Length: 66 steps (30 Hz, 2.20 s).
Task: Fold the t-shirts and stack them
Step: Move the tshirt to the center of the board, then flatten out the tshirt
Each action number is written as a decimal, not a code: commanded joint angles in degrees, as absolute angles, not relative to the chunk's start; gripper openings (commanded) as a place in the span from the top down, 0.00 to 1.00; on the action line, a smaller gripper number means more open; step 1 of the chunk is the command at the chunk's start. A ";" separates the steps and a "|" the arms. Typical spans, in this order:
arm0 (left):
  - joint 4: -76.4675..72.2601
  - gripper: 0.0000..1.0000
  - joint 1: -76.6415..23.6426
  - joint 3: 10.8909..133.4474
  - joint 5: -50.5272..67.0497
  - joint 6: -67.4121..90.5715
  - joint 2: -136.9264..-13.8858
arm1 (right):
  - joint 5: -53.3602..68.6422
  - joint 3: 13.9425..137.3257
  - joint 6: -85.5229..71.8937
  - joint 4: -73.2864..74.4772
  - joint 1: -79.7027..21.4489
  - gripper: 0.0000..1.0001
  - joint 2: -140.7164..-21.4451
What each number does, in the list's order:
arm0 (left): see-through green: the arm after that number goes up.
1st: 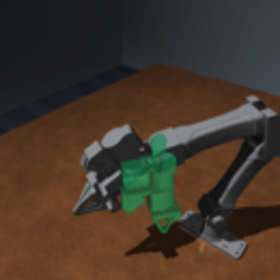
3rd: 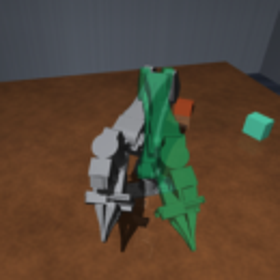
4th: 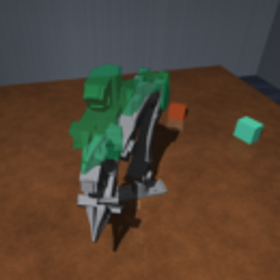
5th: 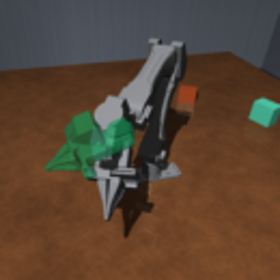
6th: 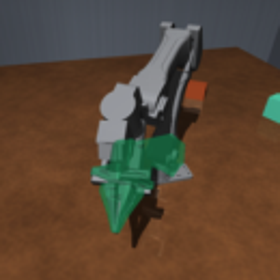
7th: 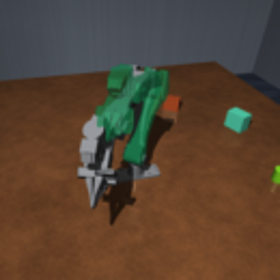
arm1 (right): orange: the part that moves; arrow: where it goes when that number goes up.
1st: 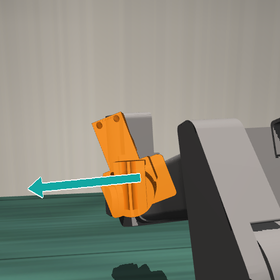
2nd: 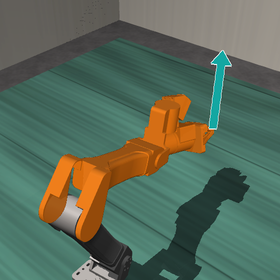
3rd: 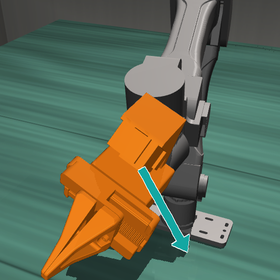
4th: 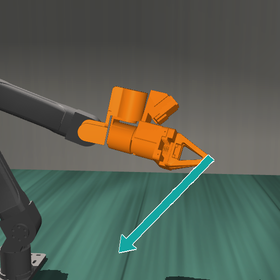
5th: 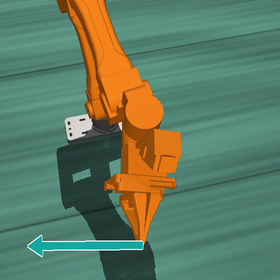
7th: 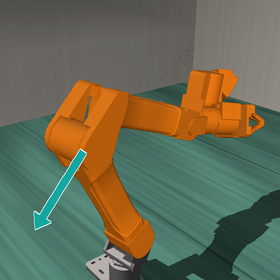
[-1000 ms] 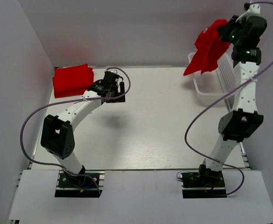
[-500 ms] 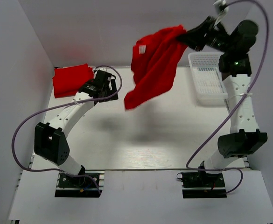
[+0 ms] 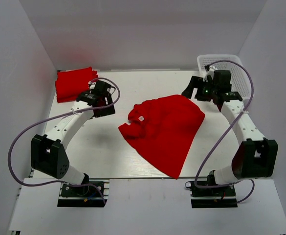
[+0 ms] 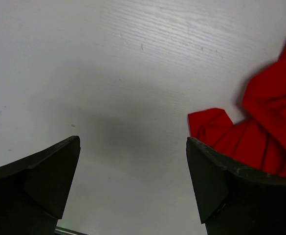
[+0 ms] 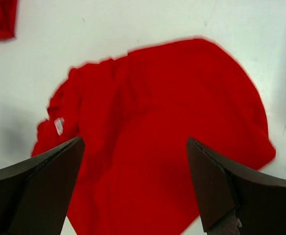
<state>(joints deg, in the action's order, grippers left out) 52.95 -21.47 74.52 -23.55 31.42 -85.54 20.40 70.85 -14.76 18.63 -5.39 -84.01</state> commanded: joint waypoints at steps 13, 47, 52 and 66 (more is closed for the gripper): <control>35.87 0.00 -25.93 69.79 3.16 19.34 -87.36 | 10.02 40.98 -19.77 33.31 -16.34 0.10 -60.75; 29.53 1.00 -22.68 93.67 -13.16 18.89 -118.91 | -20.04 66.24 -28.22 28.47 -18.37 0.10 -103.42; 30.23 1.00 -18.12 101.84 -16.87 19.42 -122.78 | -19.70 76.10 -23.40 30.85 -14.43 0.10 -108.80; 34.71 0.41 -15.03 97.51 -8.00 12.65 -113.69 | -10.80 81.75 -16.34 34.01 -13.80 0.10 -101.45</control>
<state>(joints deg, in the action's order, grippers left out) 31.38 -13.52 103.37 -10.20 13.47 -125.56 -11.20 83.57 -17.10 31.77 -14.00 -109.32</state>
